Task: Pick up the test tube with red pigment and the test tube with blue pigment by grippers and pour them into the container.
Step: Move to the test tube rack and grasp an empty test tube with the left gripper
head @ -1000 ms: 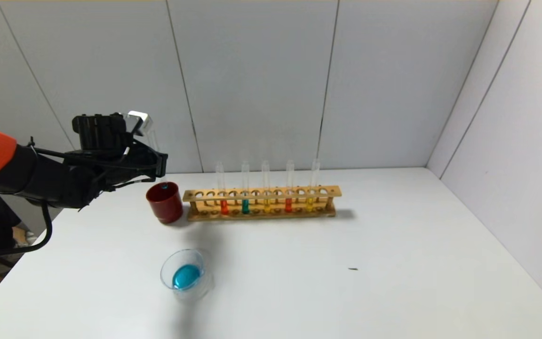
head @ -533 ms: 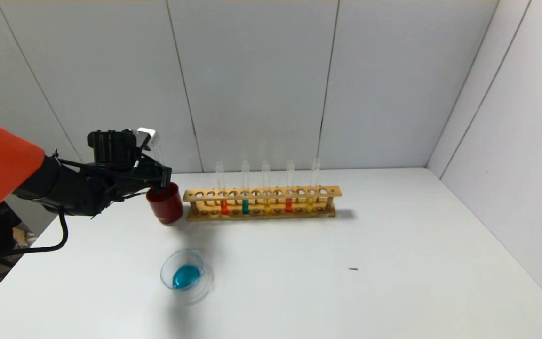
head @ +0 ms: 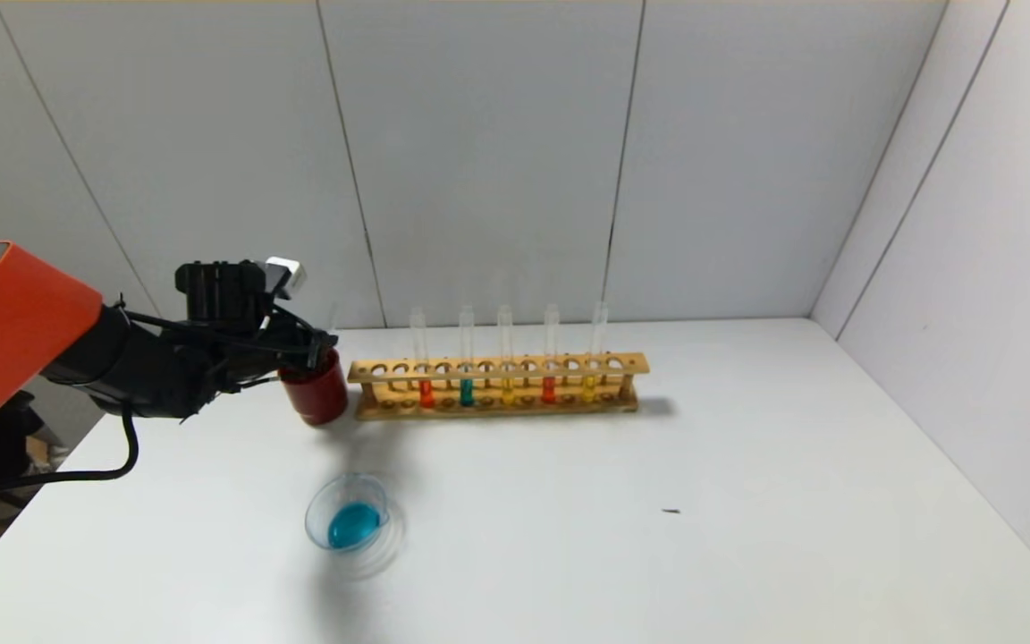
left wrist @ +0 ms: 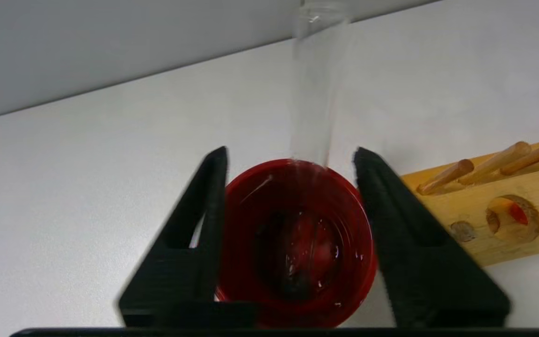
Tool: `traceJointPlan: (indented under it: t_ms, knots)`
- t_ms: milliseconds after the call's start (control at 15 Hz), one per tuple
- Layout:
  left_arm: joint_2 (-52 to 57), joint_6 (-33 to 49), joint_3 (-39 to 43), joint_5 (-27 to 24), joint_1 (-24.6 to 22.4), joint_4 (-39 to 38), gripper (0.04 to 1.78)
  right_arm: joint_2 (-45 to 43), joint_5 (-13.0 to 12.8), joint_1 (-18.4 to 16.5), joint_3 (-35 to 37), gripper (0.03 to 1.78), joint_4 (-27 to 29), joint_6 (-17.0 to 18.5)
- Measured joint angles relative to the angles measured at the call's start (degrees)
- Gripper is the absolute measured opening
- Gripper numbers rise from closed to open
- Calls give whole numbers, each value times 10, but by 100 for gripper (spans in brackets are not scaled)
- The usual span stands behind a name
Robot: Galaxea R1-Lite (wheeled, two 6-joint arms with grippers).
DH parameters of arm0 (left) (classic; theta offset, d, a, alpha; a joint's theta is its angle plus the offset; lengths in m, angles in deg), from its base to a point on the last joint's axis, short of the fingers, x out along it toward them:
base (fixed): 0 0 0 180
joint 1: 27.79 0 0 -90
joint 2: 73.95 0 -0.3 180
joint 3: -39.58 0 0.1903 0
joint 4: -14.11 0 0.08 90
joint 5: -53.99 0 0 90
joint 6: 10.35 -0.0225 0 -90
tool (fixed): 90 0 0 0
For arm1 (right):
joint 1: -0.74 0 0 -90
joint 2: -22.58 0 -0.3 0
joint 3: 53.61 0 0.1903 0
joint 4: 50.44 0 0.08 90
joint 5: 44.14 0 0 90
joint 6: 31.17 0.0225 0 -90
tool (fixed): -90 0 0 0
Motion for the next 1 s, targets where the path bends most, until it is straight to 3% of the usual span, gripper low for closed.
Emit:
traceJointPlan:
  t_ms: [200, 400, 800, 1000]
  knots:
    - [3, -2, 3, 1, 0, 0, 149, 0, 0, 0, 0, 175, 0, 0]
    - [18, -4, 9, 0, 0, 0, 172, 0, 0, 0, 0, 175, 0, 0]
    - [106, -4, 20, 0, 4, 3, 175, 0, 0, 0, 0, 175, 0, 0]
    - [162, 0, 62, 3, 48, 2, 175, 0, 0, 0, 0, 175, 0, 0]
